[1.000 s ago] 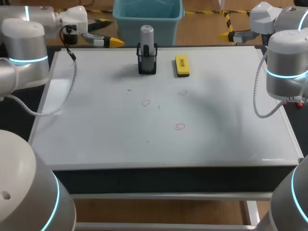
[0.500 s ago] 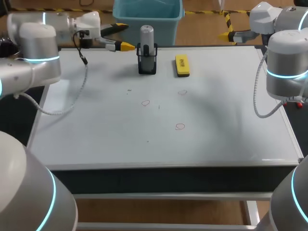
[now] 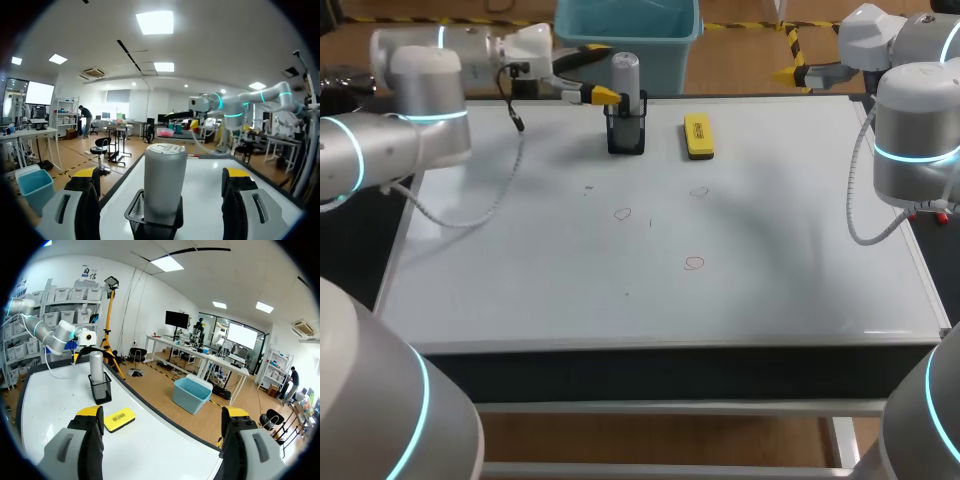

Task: Pick up the inspection probe, press it on each red-marked spot on the whiteboard one by one, put down the probe, pick up the eraser, and wipe off all the red marks.

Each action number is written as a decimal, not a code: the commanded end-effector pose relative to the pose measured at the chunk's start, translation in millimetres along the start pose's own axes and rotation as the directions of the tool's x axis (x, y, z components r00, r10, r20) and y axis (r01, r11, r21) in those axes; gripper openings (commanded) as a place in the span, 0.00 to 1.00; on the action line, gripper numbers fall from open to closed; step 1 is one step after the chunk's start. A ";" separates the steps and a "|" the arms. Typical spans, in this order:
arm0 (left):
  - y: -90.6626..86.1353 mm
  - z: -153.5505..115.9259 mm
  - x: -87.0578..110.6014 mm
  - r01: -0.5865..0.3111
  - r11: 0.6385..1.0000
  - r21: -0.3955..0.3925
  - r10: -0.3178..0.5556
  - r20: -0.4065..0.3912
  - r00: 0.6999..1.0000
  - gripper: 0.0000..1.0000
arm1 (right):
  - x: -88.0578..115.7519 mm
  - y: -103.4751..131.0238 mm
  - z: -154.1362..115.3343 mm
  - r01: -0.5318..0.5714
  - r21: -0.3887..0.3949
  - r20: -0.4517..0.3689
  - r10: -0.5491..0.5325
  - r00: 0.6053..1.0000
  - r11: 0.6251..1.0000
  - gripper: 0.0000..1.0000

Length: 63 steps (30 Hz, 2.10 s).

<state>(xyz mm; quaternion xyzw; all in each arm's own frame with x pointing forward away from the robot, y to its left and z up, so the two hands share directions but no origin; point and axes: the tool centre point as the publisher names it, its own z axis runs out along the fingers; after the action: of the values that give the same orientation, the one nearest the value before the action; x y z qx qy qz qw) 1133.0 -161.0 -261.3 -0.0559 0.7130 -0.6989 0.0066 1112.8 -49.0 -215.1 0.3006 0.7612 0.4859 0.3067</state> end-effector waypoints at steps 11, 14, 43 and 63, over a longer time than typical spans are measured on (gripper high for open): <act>5.5 25.0 -10.1 -0.017 0.999 0.033 0.020 -0.105 0.994 1.00 | -0.4 -0.4 0.4 0.000 -0.001 -0.001 0.000 1.000 1.000 1.00; 6.3 28.7 -5.6 -0.014 0.999 0.032 0.017 -0.091 0.996 1.00 | -0.4 -0.4 0.4 0.000 -0.001 -0.001 0.000 1.000 1.000 1.00; 13.0 43.9 -4.0 -0.018 0.997 0.070 0.021 -0.046 0.999 1.00 | -0.4 -0.4 0.4 0.000 -0.001 -0.001 0.000 1.000 1.000 1.00; 17.2 45.4 -4.5 -0.001 0.998 0.061 0.004 -0.054 0.999 0.00 | -0.4 -0.4 0.4 0.000 -0.001 -0.001 0.000 1.000 1.000 1.00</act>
<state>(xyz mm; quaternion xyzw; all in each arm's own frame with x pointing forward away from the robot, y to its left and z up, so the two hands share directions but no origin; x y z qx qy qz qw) 1139.1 -205.4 -278.1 -0.0367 0.6923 -0.7206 -0.0086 1112.8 -49.1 -215.1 0.3007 0.7612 0.4859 0.3067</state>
